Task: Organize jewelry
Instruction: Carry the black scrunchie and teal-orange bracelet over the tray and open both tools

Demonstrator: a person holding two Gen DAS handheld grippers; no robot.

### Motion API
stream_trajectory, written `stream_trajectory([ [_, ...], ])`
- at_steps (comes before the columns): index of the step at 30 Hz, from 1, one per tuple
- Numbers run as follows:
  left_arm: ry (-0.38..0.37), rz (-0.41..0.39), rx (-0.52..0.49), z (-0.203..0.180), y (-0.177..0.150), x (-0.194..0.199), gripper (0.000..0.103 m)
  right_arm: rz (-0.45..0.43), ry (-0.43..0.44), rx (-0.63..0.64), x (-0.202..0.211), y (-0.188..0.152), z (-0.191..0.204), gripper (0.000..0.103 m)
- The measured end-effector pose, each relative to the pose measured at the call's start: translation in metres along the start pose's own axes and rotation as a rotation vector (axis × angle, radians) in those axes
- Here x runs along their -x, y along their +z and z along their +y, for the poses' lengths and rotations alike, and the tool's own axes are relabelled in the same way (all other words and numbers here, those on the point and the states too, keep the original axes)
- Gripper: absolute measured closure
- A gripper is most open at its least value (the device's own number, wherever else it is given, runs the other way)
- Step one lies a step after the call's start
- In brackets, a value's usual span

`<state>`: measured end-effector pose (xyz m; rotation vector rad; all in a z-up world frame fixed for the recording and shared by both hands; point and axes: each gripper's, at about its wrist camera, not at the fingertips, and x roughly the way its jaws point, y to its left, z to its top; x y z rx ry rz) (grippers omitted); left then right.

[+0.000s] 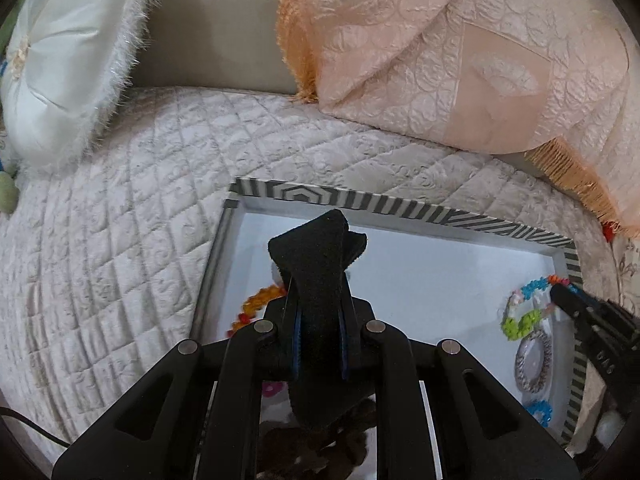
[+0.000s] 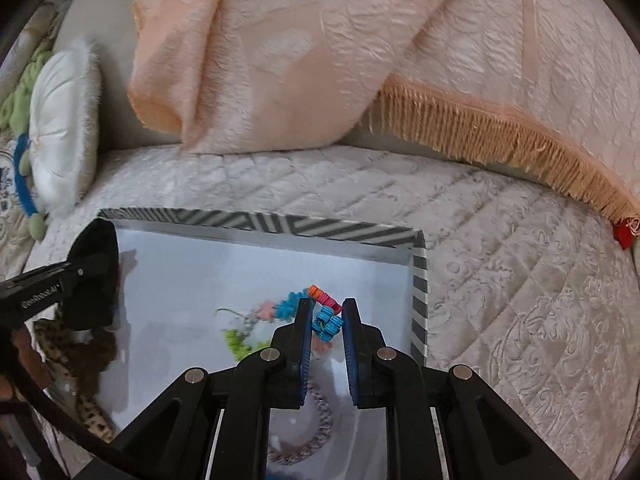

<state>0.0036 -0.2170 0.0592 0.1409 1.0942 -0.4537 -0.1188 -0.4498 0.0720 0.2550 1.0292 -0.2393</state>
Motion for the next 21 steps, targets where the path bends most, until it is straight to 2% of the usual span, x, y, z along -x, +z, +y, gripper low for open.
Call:
stream_trajectory([
  [2,-0.002,-0.004,0.001,-0.003,0.002,-0.002,0.09,0.01,0.0,0.003,-0.003,-0.002,0.001,0.089],
  [3,-0.002,-0.006,0.0,-0.004,0.002,-0.003,0.089,0.016,0.002,0.014,-0.003,-0.004,0.002,0.085],
  [4,0.001,-0.003,-0.001,-0.004,0.003,-0.004,0.084,0.017,0.003,0.022,-0.002,-0.004,0.004,0.079],
  [5,0.002,0.003,-0.001,-0.005,0.003,-0.005,0.081,0.009,0.008,0.029,0.002,-0.006,0.005,0.062],
  [6,0.002,0.012,-0.001,-0.005,0.003,-0.005,0.074,0.001,0.015,0.032,0.004,-0.007,0.007,0.058],
  [7,-0.001,0.014,0.002,-0.004,0.003,-0.005,0.065,-0.007,0.024,0.034,0.008,-0.008,0.008,0.058],
  [10,-0.003,0.0,0.013,-0.001,0.002,0.0,0.05,-0.025,0.038,0.03,0.02,-0.013,0.01,0.058],
  [21,0.006,-0.038,0.0,0.004,-0.02,0.042,0.049,-0.07,0.084,0.043,0.071,-0.043,0.03,0.058],
])
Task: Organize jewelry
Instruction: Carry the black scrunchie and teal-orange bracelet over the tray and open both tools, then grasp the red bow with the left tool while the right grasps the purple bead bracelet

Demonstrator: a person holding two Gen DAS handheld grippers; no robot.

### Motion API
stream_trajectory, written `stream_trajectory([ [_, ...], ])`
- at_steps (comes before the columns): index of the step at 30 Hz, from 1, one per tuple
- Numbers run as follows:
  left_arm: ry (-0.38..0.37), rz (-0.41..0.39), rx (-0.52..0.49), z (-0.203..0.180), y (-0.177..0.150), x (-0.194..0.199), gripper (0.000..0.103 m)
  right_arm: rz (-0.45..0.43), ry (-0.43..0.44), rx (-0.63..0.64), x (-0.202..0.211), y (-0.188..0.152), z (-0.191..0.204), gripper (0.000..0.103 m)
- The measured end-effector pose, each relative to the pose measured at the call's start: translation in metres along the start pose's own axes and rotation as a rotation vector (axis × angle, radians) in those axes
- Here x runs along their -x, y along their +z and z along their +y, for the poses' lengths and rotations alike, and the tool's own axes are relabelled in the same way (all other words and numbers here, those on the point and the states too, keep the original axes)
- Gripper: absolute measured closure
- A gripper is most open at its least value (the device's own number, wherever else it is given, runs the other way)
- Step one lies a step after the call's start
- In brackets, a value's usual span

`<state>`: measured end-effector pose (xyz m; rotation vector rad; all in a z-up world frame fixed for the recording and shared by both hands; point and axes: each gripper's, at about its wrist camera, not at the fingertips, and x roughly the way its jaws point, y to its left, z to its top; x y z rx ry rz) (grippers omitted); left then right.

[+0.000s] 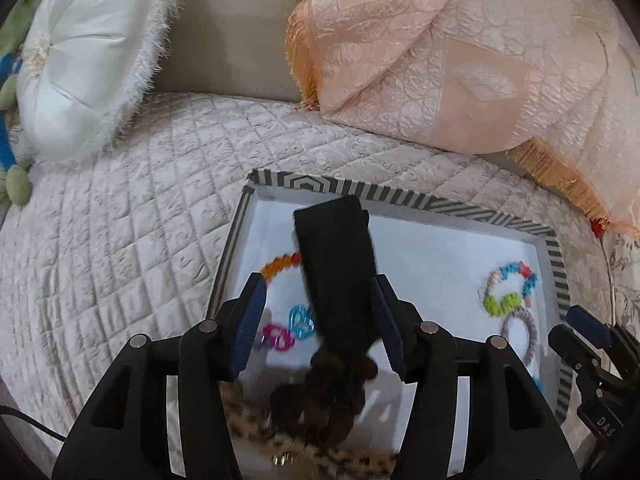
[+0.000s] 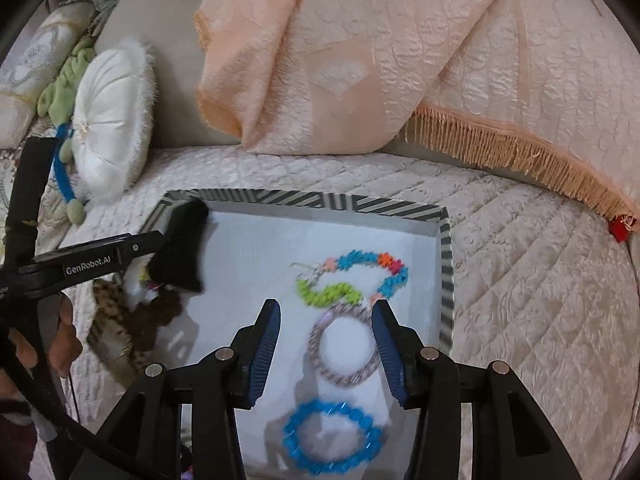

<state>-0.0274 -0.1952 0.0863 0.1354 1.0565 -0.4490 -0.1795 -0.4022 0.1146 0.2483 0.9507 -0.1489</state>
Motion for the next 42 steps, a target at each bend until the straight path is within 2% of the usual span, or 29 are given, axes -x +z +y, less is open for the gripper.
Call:
stream_trajectory([
  [7,0.028,-0.047,-0.054,-0.006,-0.034,0.042,0.049,-0.004,0.004,0.018,0.02,-0.022,0.022,0.058],
  [19,0.051,-0.105,-0.08,-0.003,-0.098,0.104,0.049,-0.032,0.034,-0.009,0.07,-0.067,0.045,0.057],
  [31,0.039,-0.087,-0.087,-0.004,-0.154,0.128,0.049,-0.029,0.034,-0.004,0.102,-0.108,0.055,0.054],
  [42,0.004,-0.063,-0.062,0.005,-0.175,0.14,0.049,-0.021,0.019,-0.008,0.117,-0.132,0.058,0.051],
])
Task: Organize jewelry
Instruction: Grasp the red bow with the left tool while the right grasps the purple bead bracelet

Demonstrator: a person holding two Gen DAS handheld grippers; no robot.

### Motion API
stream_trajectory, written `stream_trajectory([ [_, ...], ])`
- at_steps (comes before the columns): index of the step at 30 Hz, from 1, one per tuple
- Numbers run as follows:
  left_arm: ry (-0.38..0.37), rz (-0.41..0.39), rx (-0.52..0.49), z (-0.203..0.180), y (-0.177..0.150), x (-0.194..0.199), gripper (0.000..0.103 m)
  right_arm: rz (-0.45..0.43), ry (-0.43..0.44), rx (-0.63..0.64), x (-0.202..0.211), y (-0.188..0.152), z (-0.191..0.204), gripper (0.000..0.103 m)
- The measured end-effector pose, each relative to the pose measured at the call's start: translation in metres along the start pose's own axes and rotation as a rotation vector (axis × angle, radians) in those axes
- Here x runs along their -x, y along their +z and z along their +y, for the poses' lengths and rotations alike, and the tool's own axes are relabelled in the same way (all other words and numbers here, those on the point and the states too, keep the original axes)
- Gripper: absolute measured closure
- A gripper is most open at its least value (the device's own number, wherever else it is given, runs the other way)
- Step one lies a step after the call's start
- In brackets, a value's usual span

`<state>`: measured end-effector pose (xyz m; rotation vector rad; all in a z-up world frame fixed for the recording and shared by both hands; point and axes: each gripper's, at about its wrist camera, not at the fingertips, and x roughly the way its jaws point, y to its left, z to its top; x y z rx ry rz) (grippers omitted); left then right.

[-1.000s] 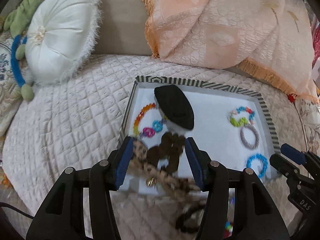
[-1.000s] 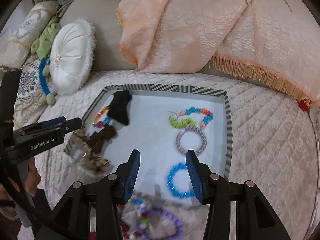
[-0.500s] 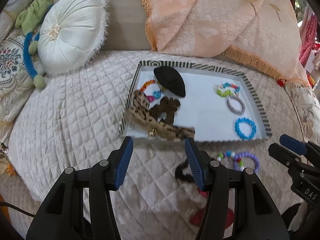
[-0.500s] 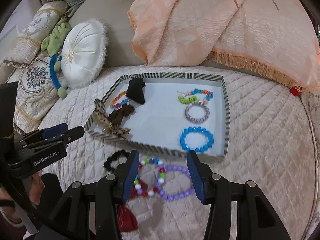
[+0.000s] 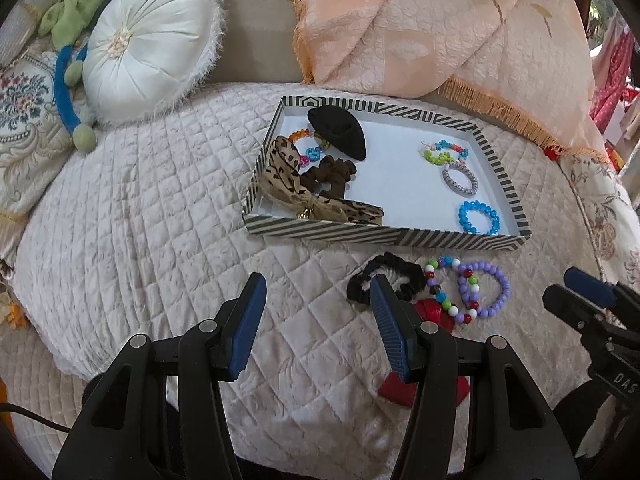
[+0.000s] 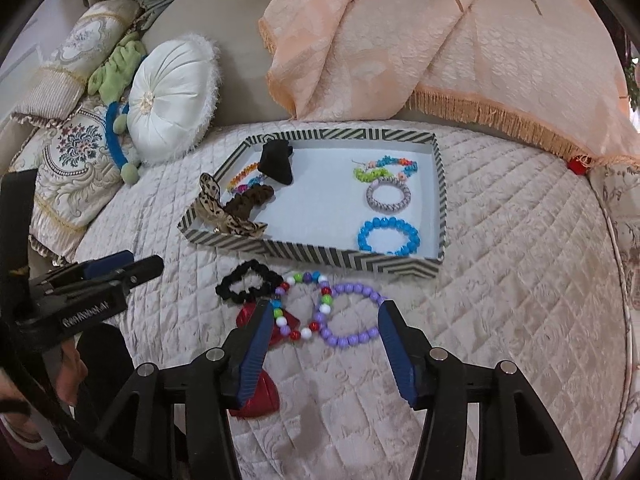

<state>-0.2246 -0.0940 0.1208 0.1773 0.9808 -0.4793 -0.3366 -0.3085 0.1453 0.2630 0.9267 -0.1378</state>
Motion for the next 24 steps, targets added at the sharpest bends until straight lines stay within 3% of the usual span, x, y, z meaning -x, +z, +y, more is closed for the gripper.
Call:
stream_trajectory([
  [7,-0.121,0.104,0.037,0.008,-0.014,-0.008,0.049,0.036,-0.006,-0.022,-0.006,-0.015,-0.012,0.05],
  [13,-0.196,0.175,-0.007,-0.013,-0.03,-0.025,0.045,0.085,-0.005,-0.038,-0.022,-0.024,-0.021,0.05],
  [18,-0.222,0.205,-0.057,-0.038,-0.035,-0.038,0.042,0.112,-0.027,-0.043,-0.035,-0.022,-0.034,0.05],
  [24,-0.202,0.242,-0.085,-0.062,-0.038,-0.063,0.041,0.137,-0.041,-0.029,-0.062,-0.007,-0.051,0.05],
])
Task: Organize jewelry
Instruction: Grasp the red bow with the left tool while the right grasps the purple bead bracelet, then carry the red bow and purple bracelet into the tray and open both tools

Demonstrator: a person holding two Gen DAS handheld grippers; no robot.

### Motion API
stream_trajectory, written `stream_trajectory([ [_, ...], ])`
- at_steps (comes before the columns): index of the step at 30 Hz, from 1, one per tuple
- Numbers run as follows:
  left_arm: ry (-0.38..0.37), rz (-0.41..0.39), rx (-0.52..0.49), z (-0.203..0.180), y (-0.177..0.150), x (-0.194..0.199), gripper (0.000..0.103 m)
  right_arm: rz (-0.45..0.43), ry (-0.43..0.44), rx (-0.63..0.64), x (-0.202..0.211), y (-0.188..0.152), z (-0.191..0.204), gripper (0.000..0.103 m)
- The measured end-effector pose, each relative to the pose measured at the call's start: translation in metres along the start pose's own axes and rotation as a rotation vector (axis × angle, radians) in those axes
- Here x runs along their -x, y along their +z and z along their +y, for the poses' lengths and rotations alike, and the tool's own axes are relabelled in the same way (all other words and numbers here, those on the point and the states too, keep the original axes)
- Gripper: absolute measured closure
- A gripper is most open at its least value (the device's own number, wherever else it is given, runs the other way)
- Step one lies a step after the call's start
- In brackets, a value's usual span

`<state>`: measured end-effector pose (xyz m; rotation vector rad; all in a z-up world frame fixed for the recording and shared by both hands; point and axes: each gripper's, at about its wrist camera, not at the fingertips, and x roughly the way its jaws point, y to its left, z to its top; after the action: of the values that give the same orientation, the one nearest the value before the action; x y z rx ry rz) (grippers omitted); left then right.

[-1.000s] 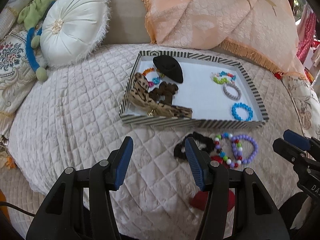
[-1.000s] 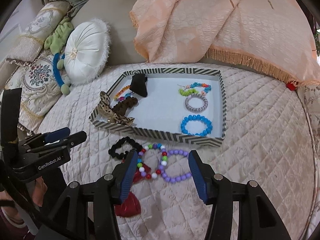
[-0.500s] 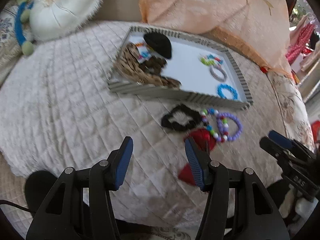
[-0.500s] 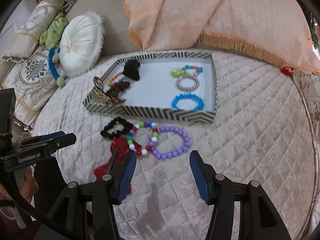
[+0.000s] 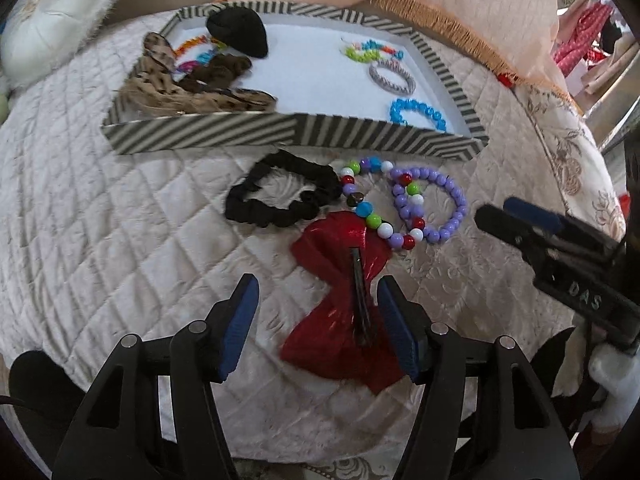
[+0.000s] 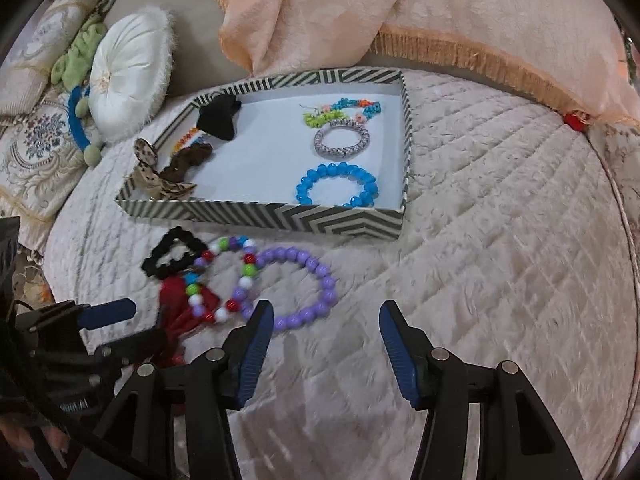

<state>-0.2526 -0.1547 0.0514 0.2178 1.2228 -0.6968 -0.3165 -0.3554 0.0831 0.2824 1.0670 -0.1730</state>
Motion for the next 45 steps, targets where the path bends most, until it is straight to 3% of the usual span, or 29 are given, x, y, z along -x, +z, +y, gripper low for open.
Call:
stream_trajectory([
  [4,0.023,0.012,0.006,-0.002,0.003,-0.014,0.041,0.008,-0.005,0.04,-0.018,0.007,0.001,0.054],
  [8,0.024,-0.01,-0.006,-0.004,0.006,-0.017,0.042,0.018,-0.022,0.111,-0.033,0.007,0.008,0.071],
  [9,0.02,-0.016,-0.01,-0.004,0.006,-0.018,0.045,0.008,-0.031,0.124,-0.033,0.007,0.009,0.077],
  [10,0.016,-0.025,-0.011,-0.004,0.006,-0.017,0.062,0.002,-0.028,0.12,-0.033,0.007,0.007,0.082],
  [11,0.009,-0.03,-0.015,-0.003,0.006,-0.017,0.072,-0.002,-0.018,0.11,-0.031,0.007,0.005,0.092],
  [12,0.005,-0.026,-0.017,-0.002,0.005,-0.017,0.079,-0.005,-0.011,0.103,-0.029,0.007,0.003,0.094],
  [13,-0.013,-0.025,-0.016,-0.002,0.005,-0.015,0.086,-0.009,-0.004,0.097,-0.026,0.007,0.001,0.094],
  [15,-0.029,-0.023,-0.024,0.0,0.003,-0.009,0.088,-0.03,0.002,0.089,-0.016,0.006,0.0,0.094],
  [22,-0.034,-0.062,-0.045,0.011,-0.006,0.026,0.089,-0.153,0.018,0.106,0.039,0.012,0.01,0.094],
  [30,0.027,-0.148,-0.047,0.022,-0.002,0.062,0.089,-0.209,0.001,0.114,0.072,0.018,0.012,0.094],
  [45,0.107,-0.231,-0.03,0.035,0.017,0.087,0.089,-0.257,0.017,0.141,0.099,0.027,0.026,0.094],
])
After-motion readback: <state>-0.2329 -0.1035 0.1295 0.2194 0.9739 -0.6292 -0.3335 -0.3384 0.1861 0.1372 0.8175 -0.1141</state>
